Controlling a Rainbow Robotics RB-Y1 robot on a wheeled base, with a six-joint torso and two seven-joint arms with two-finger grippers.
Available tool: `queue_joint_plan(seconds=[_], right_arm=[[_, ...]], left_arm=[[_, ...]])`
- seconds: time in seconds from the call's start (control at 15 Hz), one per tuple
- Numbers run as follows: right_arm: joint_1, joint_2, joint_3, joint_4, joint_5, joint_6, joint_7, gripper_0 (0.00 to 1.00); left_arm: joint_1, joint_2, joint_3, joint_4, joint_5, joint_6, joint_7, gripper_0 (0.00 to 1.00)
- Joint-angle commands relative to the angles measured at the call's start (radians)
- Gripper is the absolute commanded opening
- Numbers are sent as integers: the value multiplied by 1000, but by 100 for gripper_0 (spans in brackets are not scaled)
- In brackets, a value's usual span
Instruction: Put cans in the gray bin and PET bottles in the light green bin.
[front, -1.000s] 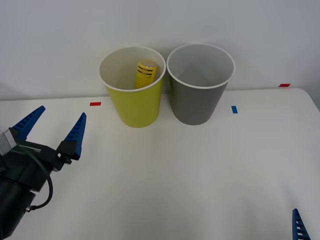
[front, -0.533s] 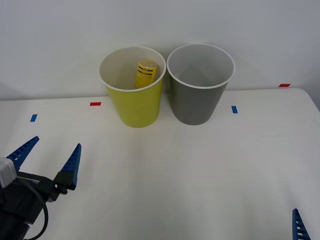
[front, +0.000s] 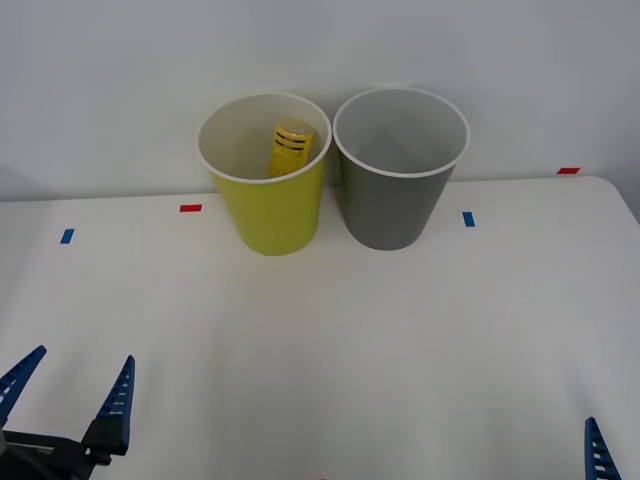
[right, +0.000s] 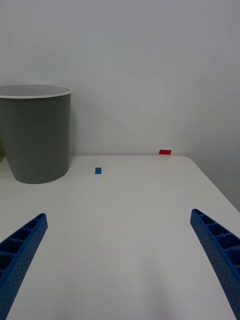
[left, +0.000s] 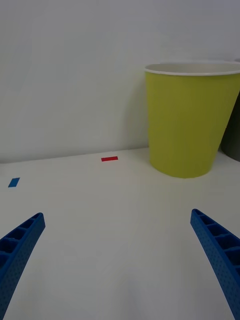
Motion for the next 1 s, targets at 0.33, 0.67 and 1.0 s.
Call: queue_joint_plan(seconds=[0.33, 0.67, 1.0], right_arm=[[0, 0, 0, 0, 0, 0, 0, 100], [0, 0, 0, 0, 0, 0, 0, 100], [0, 0, 0, 0, 0, 0, 0, 100]], left_arm=[[189, -3, -23, 2, -32, -99, -10, 100], [211, -3, -46, 5, -68, -99, -21, 100], [212, -2, -51, 13, -91, -99, -23, 100]])
